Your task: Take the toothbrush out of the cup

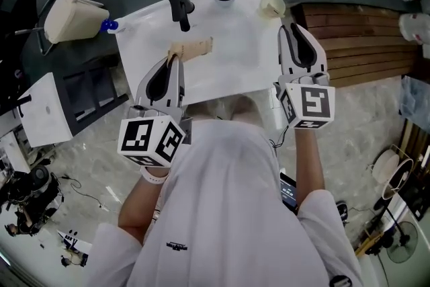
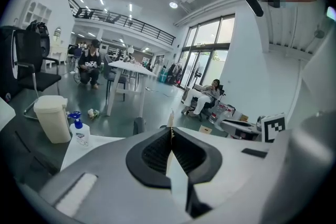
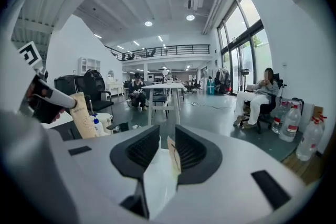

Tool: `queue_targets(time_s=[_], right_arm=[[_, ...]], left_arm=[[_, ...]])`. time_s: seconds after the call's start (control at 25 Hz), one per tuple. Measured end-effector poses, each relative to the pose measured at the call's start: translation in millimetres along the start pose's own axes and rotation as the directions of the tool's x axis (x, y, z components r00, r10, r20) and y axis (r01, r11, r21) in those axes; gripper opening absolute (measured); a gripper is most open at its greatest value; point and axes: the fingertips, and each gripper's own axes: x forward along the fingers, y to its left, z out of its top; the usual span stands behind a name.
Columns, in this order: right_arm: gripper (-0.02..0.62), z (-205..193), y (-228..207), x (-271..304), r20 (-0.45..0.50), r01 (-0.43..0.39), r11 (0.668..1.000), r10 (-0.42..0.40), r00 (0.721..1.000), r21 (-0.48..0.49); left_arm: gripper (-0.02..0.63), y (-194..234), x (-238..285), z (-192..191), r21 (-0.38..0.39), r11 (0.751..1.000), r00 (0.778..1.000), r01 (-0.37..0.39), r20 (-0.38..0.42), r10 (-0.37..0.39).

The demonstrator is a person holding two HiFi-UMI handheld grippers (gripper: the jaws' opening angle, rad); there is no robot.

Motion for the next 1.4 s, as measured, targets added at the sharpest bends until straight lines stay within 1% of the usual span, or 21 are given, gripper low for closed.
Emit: queue_targets(time_s=[0.04,0.08,0.4,0.68,0.96,1.0,1.04,1.16,1.4], right_arm=[[0.077,-3,-2,4,-0.007,-0.006,1.000,0.006,1.000,0.000],[0.081,-5,-5,9,-0.015,-0.011,1.000,0.011,1.000,-0.001],[0.095,-34,-20,42,-0.095,-0.067,0.998,0.065,0.993,-0.020],[0.101,-55,-21,59,-0.142,-0.100,0.994,0.095,0.985,-0.033],[0.101,-66,-22,64,-0.167,-0.107,0.988,0.087,0.982,-0.115],[0.095,-66,-23,64,-0.163,-0.108,0.987,0.088,0.983,-0.119],[0.060,-65,-23,64,-0.159,-0.107,0.987,0.087,0.983,-0.122],[0.025,-66,-24,66,-0.152,-0.110,0.986,0.091,0.984,-0.126],[0.006,-62,-27,63,-0.136,-0.094,0.988,0.077,0.988,-0.120]], left_arm=[[0.006,1,3,-1,0.000,1.000,1.000,-0.002,-0.005,0.002],[0.006,1,7,-2,0.000,1.000,1.000,-0.003,-0.010,0.003],[0.006,2,29,-11,-0.004,1.000,0.998,-0.028,-0.053,0.027],[0.006,6,42,-23,-0.019,0.999,0.995,-0.046,-0.092,0.044],[0.006,7,47,-32,-0.021,0.998,0.993,-0.051,-0.112,0.049],[0.006,7,47,-32,-0.020,0.998,0.992,-0.052,-0.113,0.050],[0.006,7,47,-32,-0.019,0.998,0.992,-0.055,-0.112,0.052],[0.006,10,47,-32,-0.019,0.998,0.992,-0.063,-0.106,0.061],[0.006,10,41,-30,-0.018,0.998,0.993,-0.061,-0.100,0.059]])
